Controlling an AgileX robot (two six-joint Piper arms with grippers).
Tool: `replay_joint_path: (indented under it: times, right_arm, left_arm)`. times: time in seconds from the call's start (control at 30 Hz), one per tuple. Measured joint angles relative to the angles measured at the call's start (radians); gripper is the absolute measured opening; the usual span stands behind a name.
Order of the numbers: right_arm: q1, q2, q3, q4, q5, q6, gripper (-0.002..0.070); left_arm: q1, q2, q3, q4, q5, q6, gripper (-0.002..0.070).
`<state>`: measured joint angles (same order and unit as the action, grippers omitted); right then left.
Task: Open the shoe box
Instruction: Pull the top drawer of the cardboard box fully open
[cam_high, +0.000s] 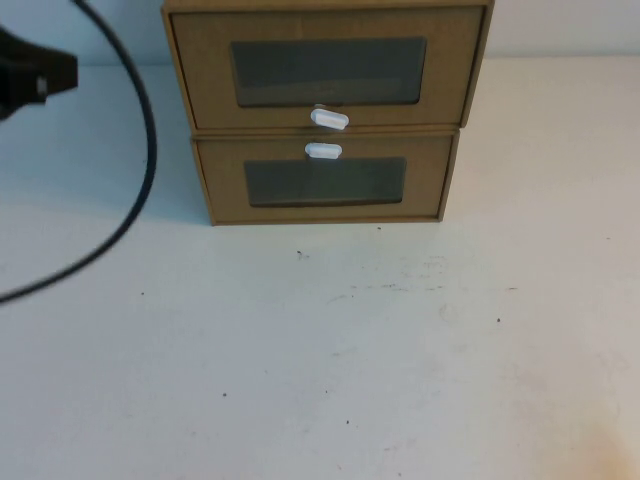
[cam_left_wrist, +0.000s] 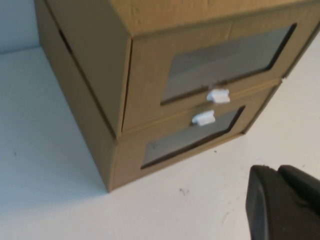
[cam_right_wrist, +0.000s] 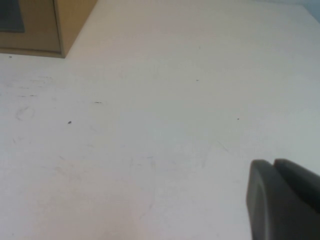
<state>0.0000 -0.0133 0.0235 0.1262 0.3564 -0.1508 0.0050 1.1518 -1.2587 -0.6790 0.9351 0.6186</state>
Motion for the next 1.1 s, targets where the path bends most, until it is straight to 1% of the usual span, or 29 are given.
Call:
replay_joint_path:
  times: [0.3, 0.4, 0.5, 0.73, 0.83, 0.93, 1.1]
  right_arm:
    - [0.0, 0.0, 0.0, 0.0, 0.0, 0.0, -0.0013]
    - [0.0, 0.0, 0.0, 0.0, 0.0, 0.0, -0.0014]
    - [0.0, 0.0, 0.0, 0.0, 0.0, 0.0, -0.0013]
    - [0.0, 0.0, 0.0, 0.0, 0.0, 0.0, -0.0013]
    - [0.0, 0.0, 0.0, 0.0, 0.0, 0.0, -0.0014]
    - [0.0, 0.0, 0.0, 0.0, 0.0, 0.0, -0.0014]
    - [0.0, 0.0, 0.0, 0.0, 0.0, 0.0, -0.0013]
  left_arm:
    - [0.0, 0.363, -0.483, -0.071, 0.13, 0.026, -0.0005]
    - [-0.014, 0.468, -0.633, -0.087, 0.16, 0.027, -0.0005]
    - [-0.05, 0.559, -0.762, -0.087, 0.167, 0.027, -0.0005]
    - [-0.169, 0.783, -1.049, -0.091, 0.169, 0.023, -0.0005]
    - [-0.205, 0.867, -1.137, -0.087, 0.169, 0.006, -0.0005]
    - [-0.233, 0.935, -1.19, -0.055, 0.169, -0.006, -0.0005]
    - [-0.254, 1.012, -1.201, -0.021, 0.163, -0.014, -0.0005]
